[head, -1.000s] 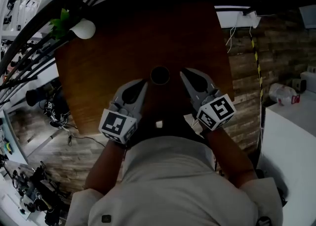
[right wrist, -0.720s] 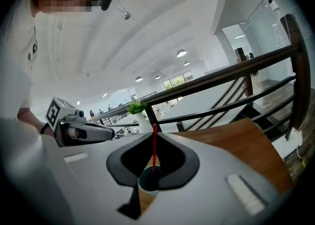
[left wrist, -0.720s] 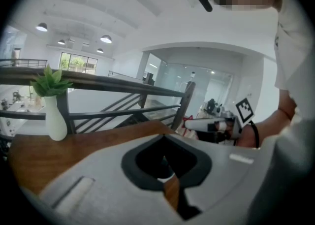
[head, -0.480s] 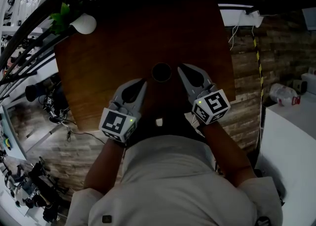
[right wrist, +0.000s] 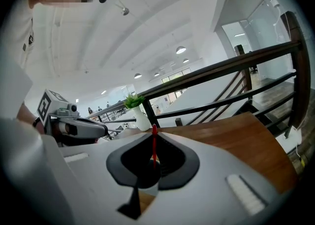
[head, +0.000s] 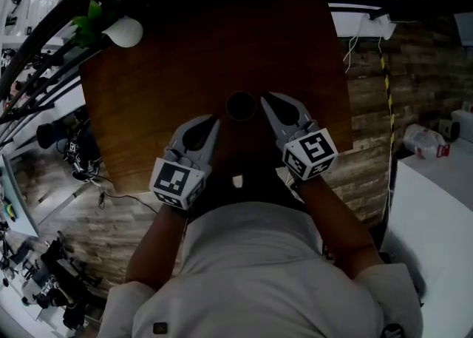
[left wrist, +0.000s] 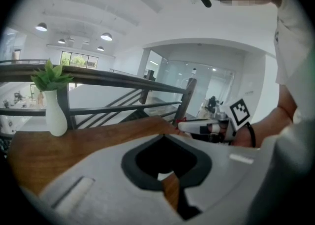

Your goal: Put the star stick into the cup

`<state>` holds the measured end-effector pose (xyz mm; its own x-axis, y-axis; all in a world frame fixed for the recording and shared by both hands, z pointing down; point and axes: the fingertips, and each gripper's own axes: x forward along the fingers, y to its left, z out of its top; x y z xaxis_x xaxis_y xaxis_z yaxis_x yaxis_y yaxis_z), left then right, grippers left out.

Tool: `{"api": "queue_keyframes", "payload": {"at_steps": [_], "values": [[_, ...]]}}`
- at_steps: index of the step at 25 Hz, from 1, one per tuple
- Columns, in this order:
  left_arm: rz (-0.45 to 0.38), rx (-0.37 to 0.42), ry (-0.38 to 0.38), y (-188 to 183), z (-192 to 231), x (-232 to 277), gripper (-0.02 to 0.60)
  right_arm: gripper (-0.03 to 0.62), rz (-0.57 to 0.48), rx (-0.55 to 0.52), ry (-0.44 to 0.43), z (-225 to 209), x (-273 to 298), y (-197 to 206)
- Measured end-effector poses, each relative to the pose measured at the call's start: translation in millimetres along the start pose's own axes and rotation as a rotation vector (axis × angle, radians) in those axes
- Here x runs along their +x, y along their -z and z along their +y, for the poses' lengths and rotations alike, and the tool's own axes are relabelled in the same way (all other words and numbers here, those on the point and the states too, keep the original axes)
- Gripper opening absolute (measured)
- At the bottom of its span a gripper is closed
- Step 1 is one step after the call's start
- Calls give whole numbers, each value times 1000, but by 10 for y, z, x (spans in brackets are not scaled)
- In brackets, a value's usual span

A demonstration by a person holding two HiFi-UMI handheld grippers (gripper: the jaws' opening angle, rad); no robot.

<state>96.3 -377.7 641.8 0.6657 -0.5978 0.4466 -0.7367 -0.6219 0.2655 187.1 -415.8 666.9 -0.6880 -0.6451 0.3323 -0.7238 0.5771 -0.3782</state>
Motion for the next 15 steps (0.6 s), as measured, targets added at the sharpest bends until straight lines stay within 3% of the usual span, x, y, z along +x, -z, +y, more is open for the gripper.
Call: {"api": "queue_keyframes", "payload": {"at_steps": [10,15], "values": [[-6,-12,-9,31,7,-6,2,26,15,2,0,-74,17,46],[-8,-17,-8,48,-4,-9,2,68,35,-3,0,-91,32,83]]}}
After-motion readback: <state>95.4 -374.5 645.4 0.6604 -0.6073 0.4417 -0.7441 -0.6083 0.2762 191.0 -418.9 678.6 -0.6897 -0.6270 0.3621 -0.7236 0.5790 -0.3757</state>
